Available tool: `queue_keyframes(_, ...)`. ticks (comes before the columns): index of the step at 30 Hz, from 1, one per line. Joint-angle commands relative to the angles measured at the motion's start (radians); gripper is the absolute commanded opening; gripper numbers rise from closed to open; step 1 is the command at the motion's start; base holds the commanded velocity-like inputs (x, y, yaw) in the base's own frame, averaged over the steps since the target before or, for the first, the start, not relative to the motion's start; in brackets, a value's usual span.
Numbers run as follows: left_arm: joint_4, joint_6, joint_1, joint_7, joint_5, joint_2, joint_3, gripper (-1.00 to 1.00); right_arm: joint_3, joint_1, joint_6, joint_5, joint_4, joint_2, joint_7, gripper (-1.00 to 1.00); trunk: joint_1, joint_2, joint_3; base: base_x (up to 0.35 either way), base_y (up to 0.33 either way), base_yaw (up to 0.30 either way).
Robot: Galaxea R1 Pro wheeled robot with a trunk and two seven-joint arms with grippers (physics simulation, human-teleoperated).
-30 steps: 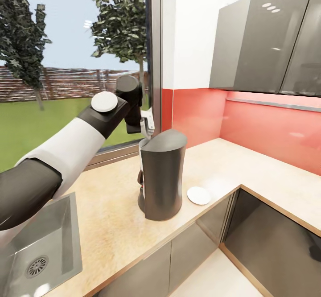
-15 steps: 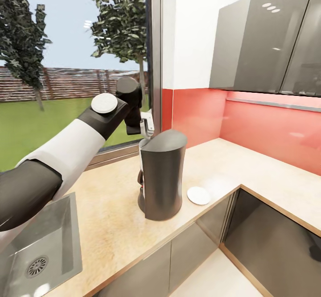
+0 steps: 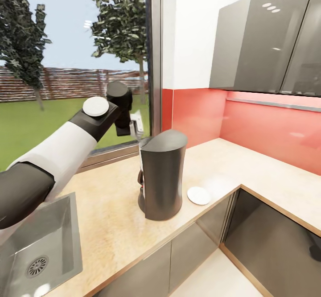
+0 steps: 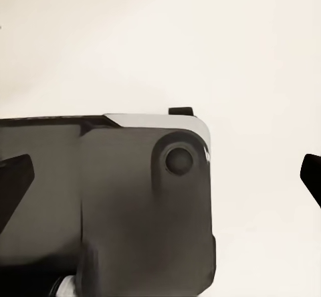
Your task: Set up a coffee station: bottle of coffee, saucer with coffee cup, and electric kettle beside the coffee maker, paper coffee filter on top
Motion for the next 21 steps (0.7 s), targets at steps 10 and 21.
queue_keyframes(10, -0.011, 0.01, 0.0, -0.006, -0.02, 0.024, 0.02, -1.0, -0.002, 0.0, -0.002, -0.003, 0.001, 0.001, -0.002, 1.0, 0.0, -0.001, -0.001, 0.0, 0.114, 0.0)
queue_keyframes(21, -0.011, 0.008, -0.011, -0.008, -0.019, 0.023, 0.028, -1.0, -0.002, 0.0, -0.001, -0.003, 0.003, 0.001, -0.002, 1.0, 0.0, -0.001, 0.005, 0.0, 0.002, -0.092)
